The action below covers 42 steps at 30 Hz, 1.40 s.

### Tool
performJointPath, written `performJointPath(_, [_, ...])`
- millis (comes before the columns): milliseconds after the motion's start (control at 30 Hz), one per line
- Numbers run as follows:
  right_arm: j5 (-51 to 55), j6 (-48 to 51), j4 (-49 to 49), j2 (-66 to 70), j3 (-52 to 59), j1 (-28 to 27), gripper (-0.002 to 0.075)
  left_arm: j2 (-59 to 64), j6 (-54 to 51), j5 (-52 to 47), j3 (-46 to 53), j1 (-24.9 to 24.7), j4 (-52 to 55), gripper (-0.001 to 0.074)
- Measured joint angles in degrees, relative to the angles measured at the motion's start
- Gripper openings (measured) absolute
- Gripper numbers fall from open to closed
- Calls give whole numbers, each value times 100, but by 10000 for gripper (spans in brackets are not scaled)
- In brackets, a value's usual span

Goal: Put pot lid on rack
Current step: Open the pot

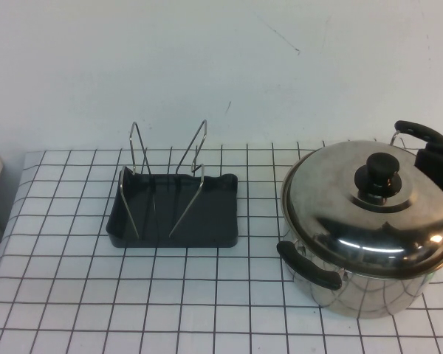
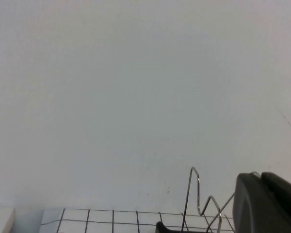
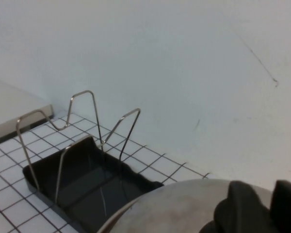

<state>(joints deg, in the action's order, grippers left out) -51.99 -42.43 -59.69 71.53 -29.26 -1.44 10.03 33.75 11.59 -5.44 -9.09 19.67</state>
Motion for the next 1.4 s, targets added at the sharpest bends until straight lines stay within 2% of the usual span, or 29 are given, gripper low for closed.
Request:
performJointPath(67, [-217,81,-42,275,-90,0,180,103,57,93,0,0,32,-3])
performJointPath(167, [-347,100,-65,629,-259,0,417,148,95,117,0,0,206,-3])
performJointPath(233, [-347,112,-75,887,-396,0,528,148,163,151,0,0,410,-3])
performJointPath(300, [-356,112,-77,1119,-527,0,585,148,250,163,0,0,608,-3])
performJointPath(400, [-356,120,-77,1438,-730,0,619,148,287,201,0,0,829,-3])
performJointPath(767, [-633,606,-87,2224,-1085,0,622,148,321,201,35,0,916,-3])
performJointPath(900, [-770,766,-121,2343,-1085,0,524,148,321,203,35,0,943,-3])
performJointPath(1033, [-856,816,-131,2373,-1085,0,355,148,331,203,35,0,953,-3])
performJointPath(1400, [-1190,860,-56,2422,-1085,0,353,148,331,879,35,0,1652,-3])
